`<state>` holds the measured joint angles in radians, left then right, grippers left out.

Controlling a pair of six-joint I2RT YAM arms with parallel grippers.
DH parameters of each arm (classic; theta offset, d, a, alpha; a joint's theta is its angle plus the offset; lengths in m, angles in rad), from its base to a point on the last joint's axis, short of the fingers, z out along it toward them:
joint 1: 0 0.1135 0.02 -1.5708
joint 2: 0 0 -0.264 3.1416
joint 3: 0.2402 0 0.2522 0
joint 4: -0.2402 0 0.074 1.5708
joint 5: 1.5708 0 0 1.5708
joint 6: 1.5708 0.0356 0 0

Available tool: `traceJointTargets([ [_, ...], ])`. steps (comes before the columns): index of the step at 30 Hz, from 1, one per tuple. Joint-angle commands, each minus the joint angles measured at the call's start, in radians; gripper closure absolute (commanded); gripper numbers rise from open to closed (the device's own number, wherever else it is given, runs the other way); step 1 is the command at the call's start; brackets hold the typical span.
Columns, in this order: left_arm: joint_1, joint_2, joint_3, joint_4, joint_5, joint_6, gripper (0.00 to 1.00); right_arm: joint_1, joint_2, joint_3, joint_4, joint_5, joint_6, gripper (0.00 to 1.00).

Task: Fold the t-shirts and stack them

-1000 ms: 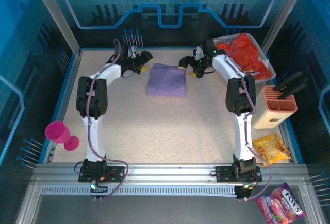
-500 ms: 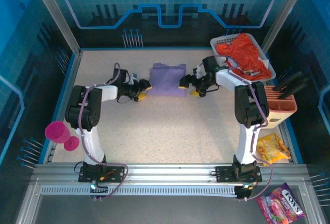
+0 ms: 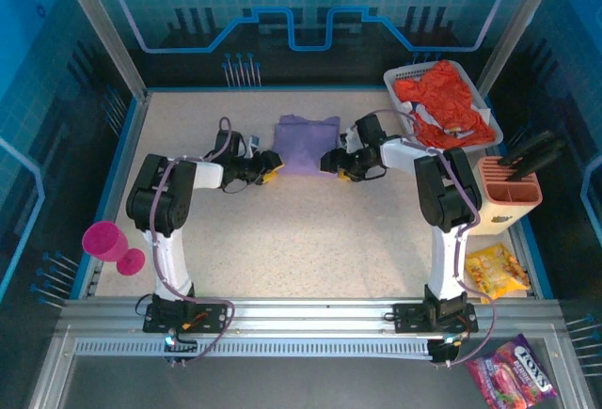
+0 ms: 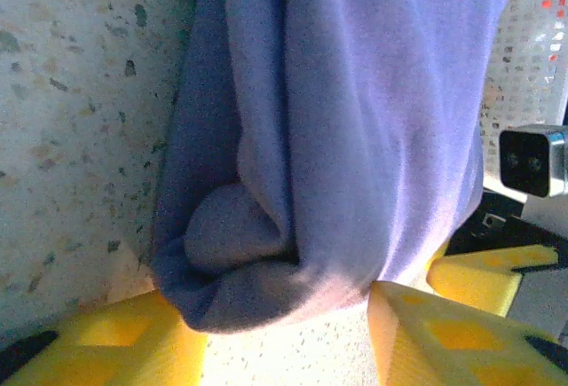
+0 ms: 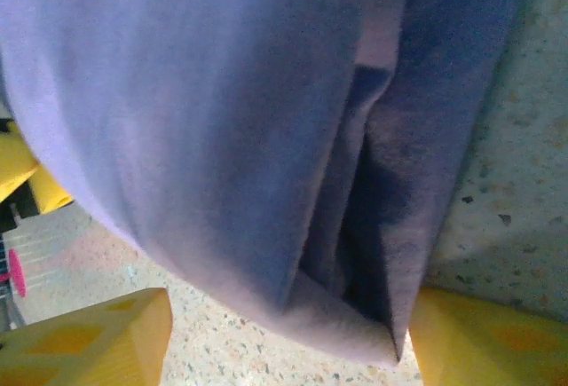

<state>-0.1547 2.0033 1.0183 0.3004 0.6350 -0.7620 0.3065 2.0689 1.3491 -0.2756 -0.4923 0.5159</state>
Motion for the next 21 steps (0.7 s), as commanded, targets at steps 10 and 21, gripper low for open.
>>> traceJointTargets([
  [10, -0.016, -0.040, -0.020, 0.033, -0.051, 0.009, 0.79, 0.015, -0.004, -0.037, 0.076, 0.024, 0.011, 0.75],
  [21, -0.047, -0.189, -0.154, 0.002, -0.116, -0.024, 0.90, 0.015, -0.092, -0.122, 0.063, 0.010, -0.002, 0.81],
])
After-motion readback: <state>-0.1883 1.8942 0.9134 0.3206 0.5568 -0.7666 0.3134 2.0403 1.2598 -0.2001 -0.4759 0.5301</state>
